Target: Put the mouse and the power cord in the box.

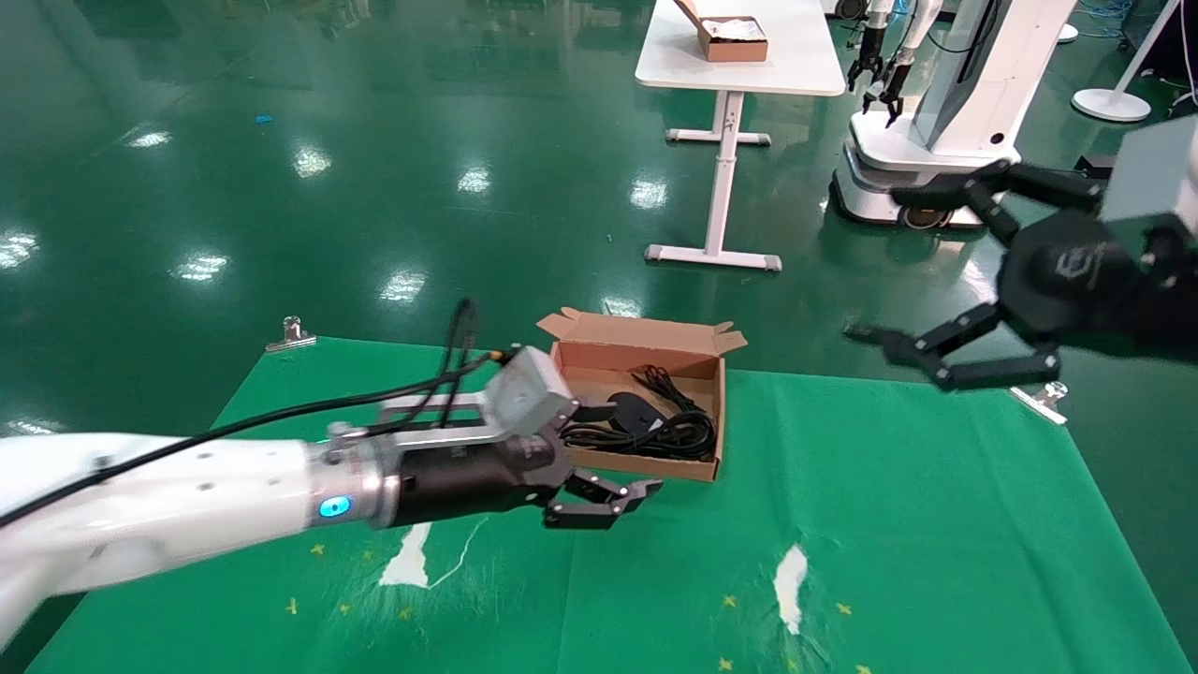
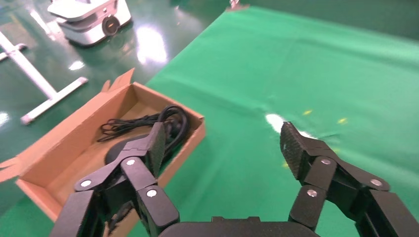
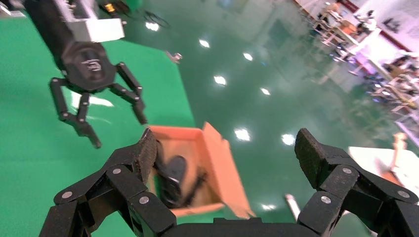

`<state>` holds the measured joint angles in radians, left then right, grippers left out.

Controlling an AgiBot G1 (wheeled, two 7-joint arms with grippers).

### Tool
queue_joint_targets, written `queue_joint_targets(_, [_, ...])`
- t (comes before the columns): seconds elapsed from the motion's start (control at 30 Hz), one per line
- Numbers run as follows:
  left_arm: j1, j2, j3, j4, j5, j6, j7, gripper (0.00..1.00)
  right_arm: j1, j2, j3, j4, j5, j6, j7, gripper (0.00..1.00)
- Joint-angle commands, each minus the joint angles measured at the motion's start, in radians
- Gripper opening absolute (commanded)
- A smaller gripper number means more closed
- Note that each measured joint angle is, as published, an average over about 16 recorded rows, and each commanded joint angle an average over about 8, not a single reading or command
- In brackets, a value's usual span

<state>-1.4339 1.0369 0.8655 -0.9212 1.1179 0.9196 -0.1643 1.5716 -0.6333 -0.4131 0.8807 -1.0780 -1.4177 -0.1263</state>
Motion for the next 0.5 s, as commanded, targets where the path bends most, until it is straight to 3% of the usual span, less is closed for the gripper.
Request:
queue_joint_targets(0.03, [0.022, -0.026, -0.036, -0.022, -0.024, 0.035, -0.001, 1.00, -0.028, 0.001, 0.007, 0.022, 0.019, -0.004, 0.017, 1.00])
queue_joint_targets(0.5, [0.173, -0.205, -0.282, -0.174, -0.186, 0.277, -0.011, 1.00, -0.216, 0.010, 0.058, 0.176, 0.151, -0.034, 0.137, 1.00])
